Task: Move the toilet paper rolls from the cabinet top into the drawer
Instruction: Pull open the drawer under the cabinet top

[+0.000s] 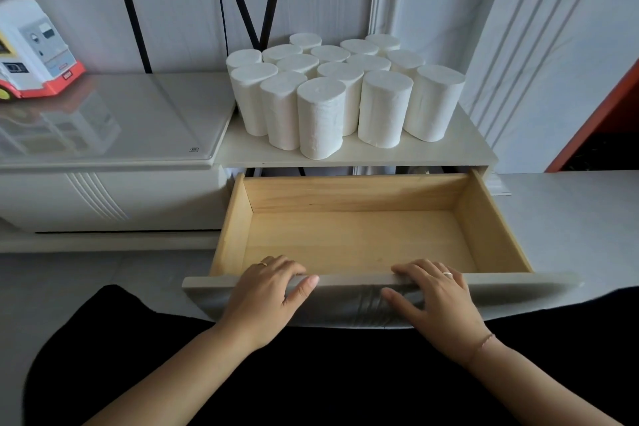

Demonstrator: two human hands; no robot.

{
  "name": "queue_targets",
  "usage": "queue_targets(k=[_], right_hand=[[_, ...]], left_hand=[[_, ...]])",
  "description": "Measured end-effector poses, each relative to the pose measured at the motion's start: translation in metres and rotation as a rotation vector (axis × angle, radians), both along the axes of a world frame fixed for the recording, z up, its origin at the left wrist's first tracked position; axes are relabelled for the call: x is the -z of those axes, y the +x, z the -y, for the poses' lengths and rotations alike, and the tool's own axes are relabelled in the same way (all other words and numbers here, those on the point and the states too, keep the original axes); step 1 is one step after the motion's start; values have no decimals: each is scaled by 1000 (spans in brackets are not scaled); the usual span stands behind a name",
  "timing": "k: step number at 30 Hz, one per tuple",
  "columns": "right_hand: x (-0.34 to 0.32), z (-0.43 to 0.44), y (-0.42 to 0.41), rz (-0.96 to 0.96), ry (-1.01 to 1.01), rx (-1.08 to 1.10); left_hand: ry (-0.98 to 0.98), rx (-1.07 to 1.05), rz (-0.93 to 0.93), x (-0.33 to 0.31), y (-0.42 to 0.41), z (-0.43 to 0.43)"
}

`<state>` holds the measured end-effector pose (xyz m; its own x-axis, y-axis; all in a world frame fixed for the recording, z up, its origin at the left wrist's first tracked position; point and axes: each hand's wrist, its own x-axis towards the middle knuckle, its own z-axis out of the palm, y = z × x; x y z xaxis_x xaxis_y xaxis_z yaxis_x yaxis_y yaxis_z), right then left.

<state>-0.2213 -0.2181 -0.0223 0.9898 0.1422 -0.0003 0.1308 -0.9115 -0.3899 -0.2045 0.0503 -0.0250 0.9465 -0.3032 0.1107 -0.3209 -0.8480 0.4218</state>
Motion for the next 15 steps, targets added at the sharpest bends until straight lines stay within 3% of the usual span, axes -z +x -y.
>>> queue_targets(k=[6, 11, 15], right_hand=[[-15, -12, 30, -66, 102, 22], [-50, -49, 121, 107, 348, -38], [-73, -86, 203, 228, 490, -18]], left_hand=[[55, 25, -84, -9, 25, 1], [-40, 34, -18, -23, 81, -9], [-103, -88, 15, -14, 111, -27]])
